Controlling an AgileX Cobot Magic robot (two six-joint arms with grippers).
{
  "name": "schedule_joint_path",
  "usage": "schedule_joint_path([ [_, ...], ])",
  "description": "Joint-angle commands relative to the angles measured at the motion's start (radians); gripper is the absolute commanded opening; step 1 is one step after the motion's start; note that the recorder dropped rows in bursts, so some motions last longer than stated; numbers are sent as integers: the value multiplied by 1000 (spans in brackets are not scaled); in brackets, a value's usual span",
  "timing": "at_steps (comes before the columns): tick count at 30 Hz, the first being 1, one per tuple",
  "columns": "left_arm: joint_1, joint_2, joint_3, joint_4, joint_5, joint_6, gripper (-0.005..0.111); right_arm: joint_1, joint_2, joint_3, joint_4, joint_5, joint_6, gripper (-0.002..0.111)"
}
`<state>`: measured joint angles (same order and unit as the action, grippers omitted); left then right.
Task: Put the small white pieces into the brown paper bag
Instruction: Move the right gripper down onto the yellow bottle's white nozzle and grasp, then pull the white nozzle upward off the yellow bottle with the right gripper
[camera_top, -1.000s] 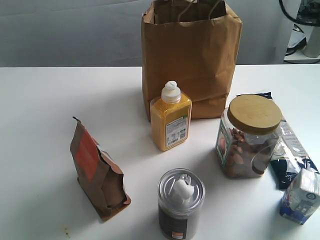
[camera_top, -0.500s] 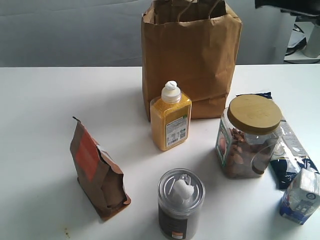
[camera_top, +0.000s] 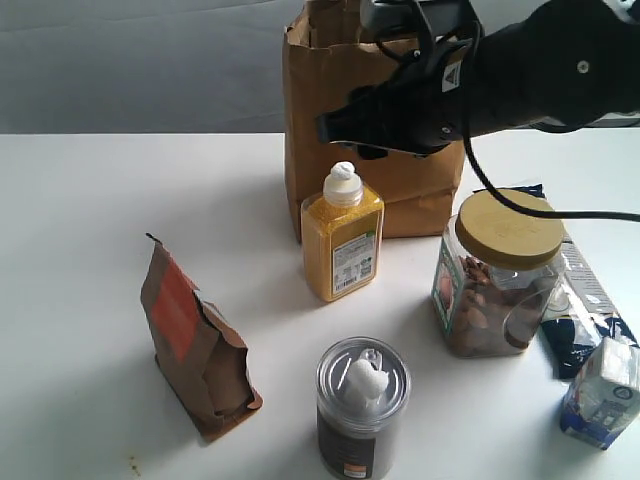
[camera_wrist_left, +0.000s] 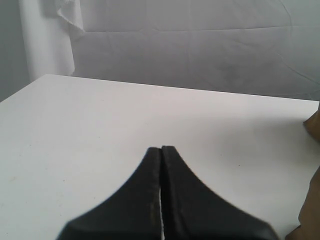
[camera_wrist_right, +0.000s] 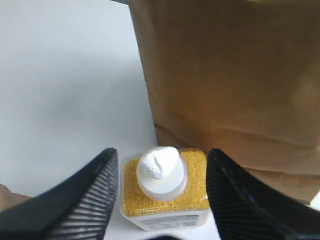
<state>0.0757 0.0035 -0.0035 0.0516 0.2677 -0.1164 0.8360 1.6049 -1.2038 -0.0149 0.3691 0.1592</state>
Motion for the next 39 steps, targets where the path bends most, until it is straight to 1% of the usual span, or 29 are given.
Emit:
schedule_joint_path([
  [1, -8, -3, 4, -8, -6, -4, 0, 13, 34, 3, 24, -65, -6, 55],
  [2, -8, -3, 4, -8, -6, -4, 0, 13, 44, 3, 24, -65, -6, 55],
  [5, -8, -3, 4, -8, -6, -4, 0, 13, 66, 3, 35, -66, -6, 63],
  [7, -8, -3, 4, -8, -6, -4, 0, 13, 75, 3, 43, -70, -6, 66],
  [17, -8, -3, 4, -8, -6, -4, 0, 13, 116, 3, 45, -128, -10, 66],
  [20, -8, -3, 4, -8, -6, -4, 0, 13, 128, 3, 45, -128, -10, 64],
  [29, -8, -3, 4, -8, -6, -4, 0, 13, 151, 3, 45, -127, -10, 52],
  [31, -8, -3, 4, -8, -6, -4, 0, 13, 151, 3, 45, -125, -10, 46],
  [39, -8, -3, 4, -8, -6, -4, 0, 13, 151, 3, 42, -115, -10, 16],
])
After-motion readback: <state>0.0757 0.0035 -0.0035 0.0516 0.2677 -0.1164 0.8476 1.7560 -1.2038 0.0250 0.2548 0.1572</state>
